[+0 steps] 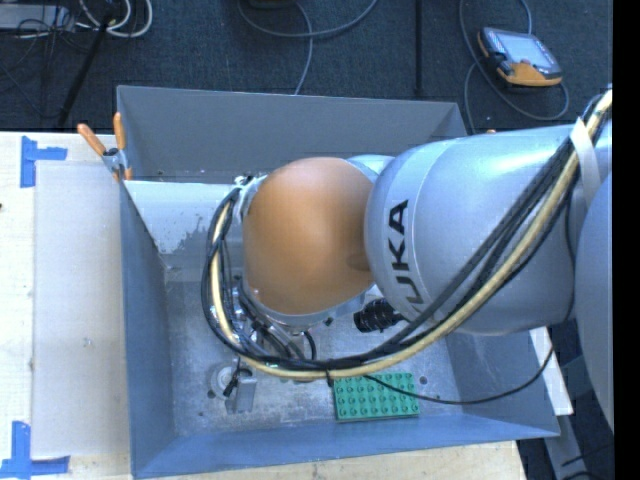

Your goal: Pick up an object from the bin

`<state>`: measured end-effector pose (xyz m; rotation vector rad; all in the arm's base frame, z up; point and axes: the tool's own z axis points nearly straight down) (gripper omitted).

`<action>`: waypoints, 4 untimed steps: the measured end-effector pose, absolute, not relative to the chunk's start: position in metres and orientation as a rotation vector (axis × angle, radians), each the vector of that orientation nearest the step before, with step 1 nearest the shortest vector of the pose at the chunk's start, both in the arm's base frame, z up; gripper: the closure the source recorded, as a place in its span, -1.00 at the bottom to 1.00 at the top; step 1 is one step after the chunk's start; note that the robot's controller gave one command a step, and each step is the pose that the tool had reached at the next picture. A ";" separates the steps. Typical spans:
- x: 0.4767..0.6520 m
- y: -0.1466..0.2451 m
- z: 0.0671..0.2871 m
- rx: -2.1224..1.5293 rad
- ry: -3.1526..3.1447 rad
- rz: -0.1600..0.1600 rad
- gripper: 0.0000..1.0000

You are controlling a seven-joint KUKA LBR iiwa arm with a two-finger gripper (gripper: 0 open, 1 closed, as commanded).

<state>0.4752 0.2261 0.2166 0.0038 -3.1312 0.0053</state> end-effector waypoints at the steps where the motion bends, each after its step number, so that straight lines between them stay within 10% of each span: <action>1: 0.557 0.188 0.068 0.826 -3.027 0.001 -1.00; 2: 0.499 0.121 0.069 0.962 -2.983 0.003 -1.00; 3: 0.563 0.120 0.070 1.498 -2.764 -0.002 -1.00; 4: 0.562 0.121 0.069 1.489 -2.766 -0.004 -1.00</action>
Offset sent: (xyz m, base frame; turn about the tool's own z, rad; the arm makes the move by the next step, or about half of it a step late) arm 0.0816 -0.0374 -0.1466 -0.5314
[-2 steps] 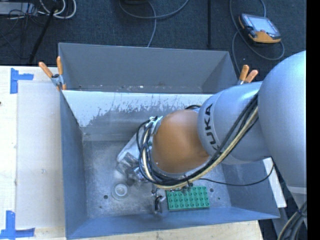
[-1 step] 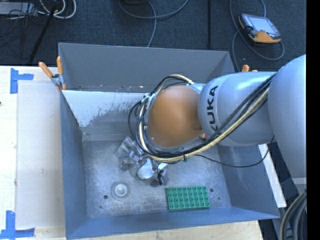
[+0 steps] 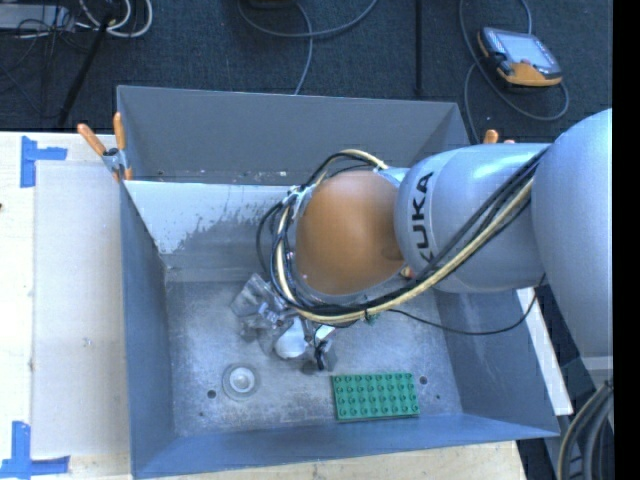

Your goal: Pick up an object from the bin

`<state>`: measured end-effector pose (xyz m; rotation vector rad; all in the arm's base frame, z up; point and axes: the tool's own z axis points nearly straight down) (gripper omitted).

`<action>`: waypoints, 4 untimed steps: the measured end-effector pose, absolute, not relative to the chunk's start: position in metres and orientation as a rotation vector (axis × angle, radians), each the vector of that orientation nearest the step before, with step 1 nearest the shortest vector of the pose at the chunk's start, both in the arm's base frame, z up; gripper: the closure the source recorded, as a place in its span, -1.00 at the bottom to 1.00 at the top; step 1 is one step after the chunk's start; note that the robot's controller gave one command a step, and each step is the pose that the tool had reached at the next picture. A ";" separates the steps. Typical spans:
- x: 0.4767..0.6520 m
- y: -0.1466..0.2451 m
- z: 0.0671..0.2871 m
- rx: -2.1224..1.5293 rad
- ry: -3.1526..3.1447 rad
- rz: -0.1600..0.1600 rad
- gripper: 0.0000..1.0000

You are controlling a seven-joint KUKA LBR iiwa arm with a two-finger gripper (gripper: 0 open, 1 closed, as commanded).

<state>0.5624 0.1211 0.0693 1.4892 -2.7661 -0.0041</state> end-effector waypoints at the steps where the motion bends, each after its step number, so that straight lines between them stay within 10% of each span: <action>1: 0.562 0.122 0.069 1.479 -2.771 -0.004 -1.00; 2: 0.562 0.122 0.069 1.479 -2.773 -0.006 1.00; 3: 0.564 0.124 0.160 1.475 -2.783 0.002 1.00; 4: 0.565 0.125 0.179 1.464 -2.784 -0.001 1.00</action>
Offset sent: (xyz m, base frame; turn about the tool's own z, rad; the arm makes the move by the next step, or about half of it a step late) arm 0.0000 0.0000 0.0000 0.0000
